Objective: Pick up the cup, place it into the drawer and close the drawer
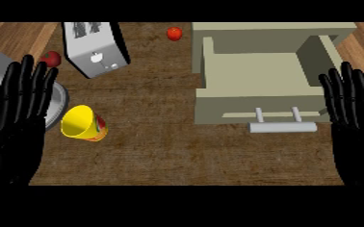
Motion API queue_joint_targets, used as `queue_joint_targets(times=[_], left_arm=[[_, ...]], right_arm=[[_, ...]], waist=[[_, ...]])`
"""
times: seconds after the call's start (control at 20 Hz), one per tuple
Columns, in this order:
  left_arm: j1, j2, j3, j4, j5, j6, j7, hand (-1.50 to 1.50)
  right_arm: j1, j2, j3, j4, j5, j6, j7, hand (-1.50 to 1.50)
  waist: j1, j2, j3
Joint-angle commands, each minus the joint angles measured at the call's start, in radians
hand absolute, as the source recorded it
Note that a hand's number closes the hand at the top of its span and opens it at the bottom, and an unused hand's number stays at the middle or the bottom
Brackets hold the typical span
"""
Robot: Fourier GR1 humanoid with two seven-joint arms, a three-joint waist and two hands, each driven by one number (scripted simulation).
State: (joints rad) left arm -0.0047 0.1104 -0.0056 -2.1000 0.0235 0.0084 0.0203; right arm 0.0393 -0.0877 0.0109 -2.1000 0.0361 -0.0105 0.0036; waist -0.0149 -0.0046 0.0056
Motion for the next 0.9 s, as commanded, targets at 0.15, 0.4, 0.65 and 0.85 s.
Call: queue_joint_targets(times=[0.15,0.4,0.65,0.85], left_arm=[[-0.02,0.148,0.183,0.051,0.275,-0.222,-0.02,-1.5],[0.042,0.128,0.264,0.212,0.472,-0.244,0.047,-1.5],[-0.031,0.156,0.307,0.371,0.499,-0.318,0.001,-1.5],[-0.048,0.2,0.346,0.508,0.464,-0.358,-0.031,-1.5]], right_arm=[[-0.015,-0.001,-0.011,-0.021,-0.041,0.029,-0.014,-1.5],[-0.029,-0.069,0.021,0.021,-0.09,0.127,0.101,-1.5],[-0.1,-0.047,-0.005,0.06,-0.111,0.121,0.114,-1.5],[-0.195,-0.064,-0.041,0.176,-0.128,0.149,0.088,-1.5]], waist=[[0.015,0.004,-0.006],[0.019,0.006,-0.007],[0.013,0.005,-0.006],[0.016,0.006,-0.006]])
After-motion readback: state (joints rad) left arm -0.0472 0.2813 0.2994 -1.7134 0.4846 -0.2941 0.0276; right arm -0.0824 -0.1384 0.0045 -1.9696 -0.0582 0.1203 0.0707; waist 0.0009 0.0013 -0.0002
